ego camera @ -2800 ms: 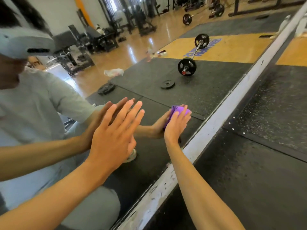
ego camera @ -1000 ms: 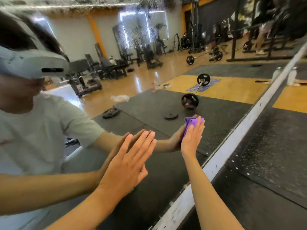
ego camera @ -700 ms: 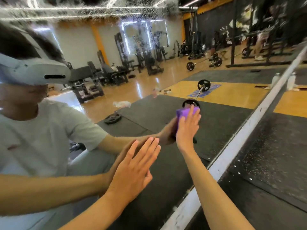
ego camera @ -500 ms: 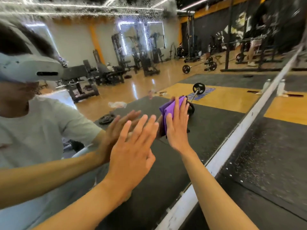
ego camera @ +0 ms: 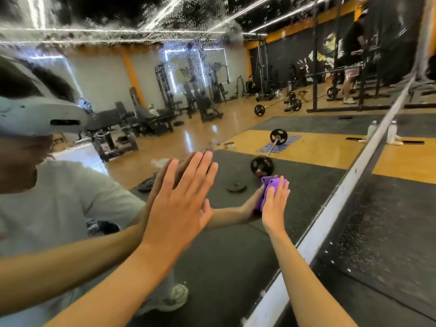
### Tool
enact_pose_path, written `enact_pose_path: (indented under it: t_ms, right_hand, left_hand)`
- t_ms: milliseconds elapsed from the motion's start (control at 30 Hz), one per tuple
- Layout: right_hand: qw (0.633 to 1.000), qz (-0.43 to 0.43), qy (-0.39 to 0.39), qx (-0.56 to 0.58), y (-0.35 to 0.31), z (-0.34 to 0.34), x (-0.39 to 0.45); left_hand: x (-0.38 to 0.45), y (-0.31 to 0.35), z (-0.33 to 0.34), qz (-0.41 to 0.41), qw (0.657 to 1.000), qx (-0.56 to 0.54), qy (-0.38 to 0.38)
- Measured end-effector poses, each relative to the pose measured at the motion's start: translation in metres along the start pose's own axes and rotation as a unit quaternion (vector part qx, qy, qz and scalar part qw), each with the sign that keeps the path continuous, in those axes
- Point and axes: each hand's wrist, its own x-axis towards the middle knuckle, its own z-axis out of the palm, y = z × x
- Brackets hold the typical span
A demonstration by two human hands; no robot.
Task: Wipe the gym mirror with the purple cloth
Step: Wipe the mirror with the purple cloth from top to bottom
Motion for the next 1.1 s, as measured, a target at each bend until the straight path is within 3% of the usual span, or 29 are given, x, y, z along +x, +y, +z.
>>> enact_pose_path:
  t_ms: [200, 500, 733, 933, 1100]
  right_hand:
    - [0.988, 0.154, 0.007, 0.004, 0.08, -0.003, -0.027]
    - [0.986, 0.163, 0.009, -0.022, 0.132, -0.002, -0.032]
    - [0.963, 0.265, 0.037, 0.013, 0.179, -0.004, -0.053]
    - [0.95, 0.3, 0.054, 0.068, 0.181, 0.003, -0.06]
    - [0.932, 0.332, 0.098, 0.109, 0.193, 0.005, -0.051]
  left_hand:
    - [-0.001, 0.0, 0.004, 0.002, 1.0, 0.005, 0.004]
    - [-0.005, 0.013, 0.002, -0.011, 0.999, -0.029, -0.018]
    - [-0.005, 0.012, 0.004, 0.006, 0.999, -0.049, -0.011]
    - [-0.037, 0.055, 0.021, 0.126, 0.99, -0.042, -0.039]
    - [-0.04, 0.059, 0.028, 0.136, 0.99, 0.014, -0.033]
